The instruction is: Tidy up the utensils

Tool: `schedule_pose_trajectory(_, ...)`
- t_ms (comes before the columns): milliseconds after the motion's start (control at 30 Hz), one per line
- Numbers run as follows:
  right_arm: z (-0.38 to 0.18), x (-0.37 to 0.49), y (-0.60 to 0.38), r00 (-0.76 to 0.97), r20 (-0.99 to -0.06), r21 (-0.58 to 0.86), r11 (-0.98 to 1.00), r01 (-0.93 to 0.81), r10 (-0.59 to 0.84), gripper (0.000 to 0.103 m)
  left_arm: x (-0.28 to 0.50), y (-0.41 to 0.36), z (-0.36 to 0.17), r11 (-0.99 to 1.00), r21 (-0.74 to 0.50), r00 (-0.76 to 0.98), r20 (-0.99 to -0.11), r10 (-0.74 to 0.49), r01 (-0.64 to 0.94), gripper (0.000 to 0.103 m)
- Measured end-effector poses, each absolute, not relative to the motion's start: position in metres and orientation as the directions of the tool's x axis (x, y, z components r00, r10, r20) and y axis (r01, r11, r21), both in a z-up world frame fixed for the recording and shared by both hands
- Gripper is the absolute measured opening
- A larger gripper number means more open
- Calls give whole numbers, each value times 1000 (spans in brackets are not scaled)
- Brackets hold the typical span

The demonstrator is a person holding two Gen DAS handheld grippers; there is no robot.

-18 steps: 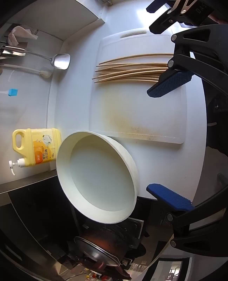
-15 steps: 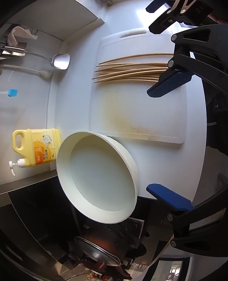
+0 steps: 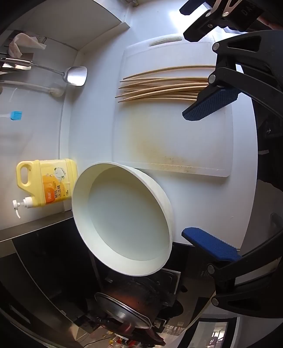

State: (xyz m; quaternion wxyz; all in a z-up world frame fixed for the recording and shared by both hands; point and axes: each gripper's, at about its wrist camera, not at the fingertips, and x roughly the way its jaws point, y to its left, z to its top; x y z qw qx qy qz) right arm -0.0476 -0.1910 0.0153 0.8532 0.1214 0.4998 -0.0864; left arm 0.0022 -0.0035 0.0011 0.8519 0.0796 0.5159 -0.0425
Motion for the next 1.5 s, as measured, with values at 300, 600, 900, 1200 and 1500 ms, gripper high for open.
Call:
schedule_pose_trajectory(300,14,-47,-191,485,-874,120,956,269,-27,94,1,-4,1,983,95,466,-885,12,155,97)
schedule_pose_trajectory(600,15,-47,-191,486,-874,119,956,269,-28,94,1,-4,1,983,96,468,-884,13,156,97)
schedule_pose_trajectory(900,15,-47,-191,486,-873,119,956,270,-29,94,1,-5,1,983,97,468,-884,13,156,97)
schedule_pose_trajectory(1200,16,-46,-190,486,-874,119,956,269,-28,94,1,-5,1,983,98,469,-883,14,156,97)
schedule_pose_trajectory(1500,16,-47,-190,487,-873,118,956,268,-29,94,2,-3,3,983,99,470,-883,14,156,97)
